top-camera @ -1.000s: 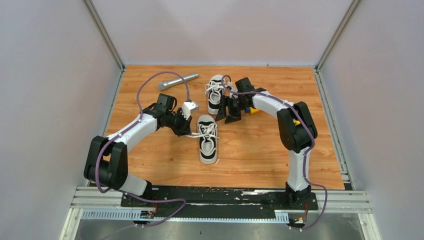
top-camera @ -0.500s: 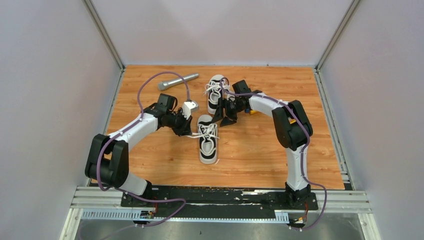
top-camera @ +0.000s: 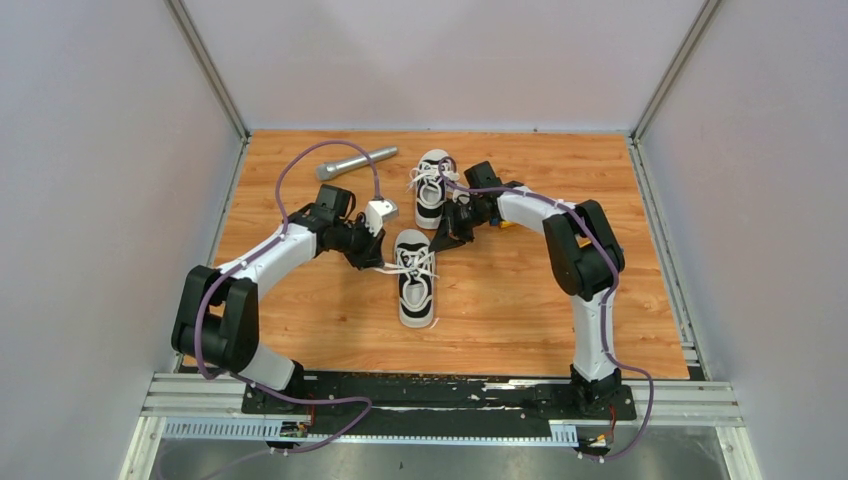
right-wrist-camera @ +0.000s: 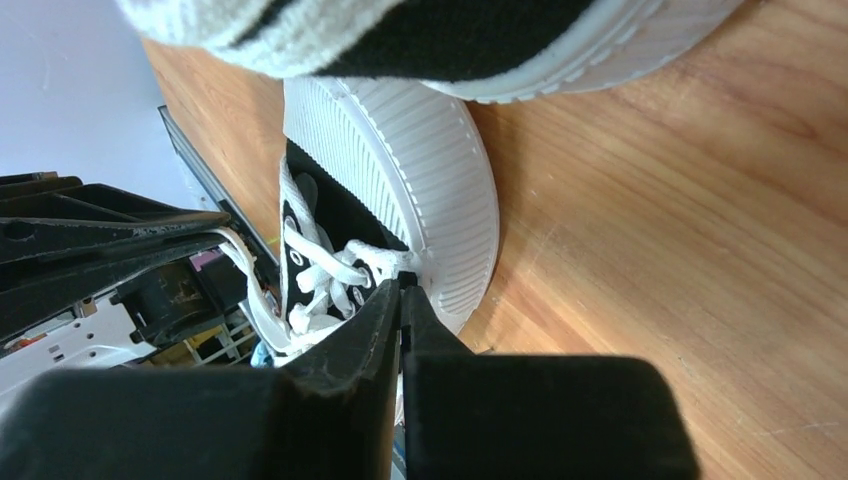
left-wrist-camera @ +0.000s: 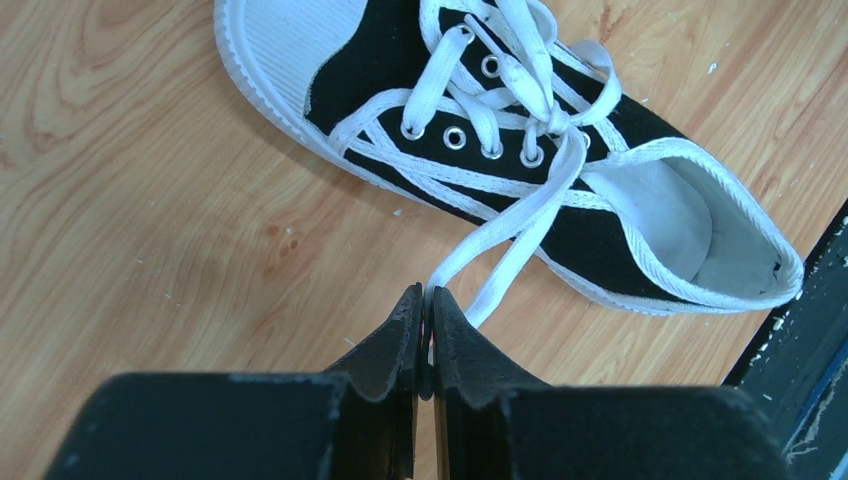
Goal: Tie the shoes
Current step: Tie the shoelace on the shoe.
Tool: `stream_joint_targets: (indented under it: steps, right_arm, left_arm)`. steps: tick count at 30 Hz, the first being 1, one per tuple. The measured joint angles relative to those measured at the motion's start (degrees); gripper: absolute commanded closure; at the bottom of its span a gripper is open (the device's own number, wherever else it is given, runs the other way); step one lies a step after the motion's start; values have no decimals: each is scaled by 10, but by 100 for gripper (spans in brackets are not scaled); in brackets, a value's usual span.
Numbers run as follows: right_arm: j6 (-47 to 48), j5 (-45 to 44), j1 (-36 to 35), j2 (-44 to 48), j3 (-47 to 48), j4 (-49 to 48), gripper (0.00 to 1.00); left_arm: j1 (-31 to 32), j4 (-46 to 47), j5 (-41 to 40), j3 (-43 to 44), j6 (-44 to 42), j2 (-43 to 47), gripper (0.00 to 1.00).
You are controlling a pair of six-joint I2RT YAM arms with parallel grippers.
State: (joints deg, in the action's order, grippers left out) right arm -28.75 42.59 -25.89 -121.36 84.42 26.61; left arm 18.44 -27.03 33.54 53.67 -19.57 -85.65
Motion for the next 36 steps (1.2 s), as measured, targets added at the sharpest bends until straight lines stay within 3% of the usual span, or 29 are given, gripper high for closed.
stream_joint_targets:
  steps: [5,10,22,36]
  right_arm:
    - [8,8,14,16,-17,1,100]
    - [39,35,43,60,-43,3,100]
    - [115,46,72,105,-100,21,100]
    - [137,23,76,105,-116,35,100]
  left_arm:
    - [0,0,-6,5,-1,-3,86]
    - [0,-9,-25,18,-10,-17,100]
    - [3,-42,-111,32,-51,-53,100]
    - [7,-47,-134,32,-64,-57,100]
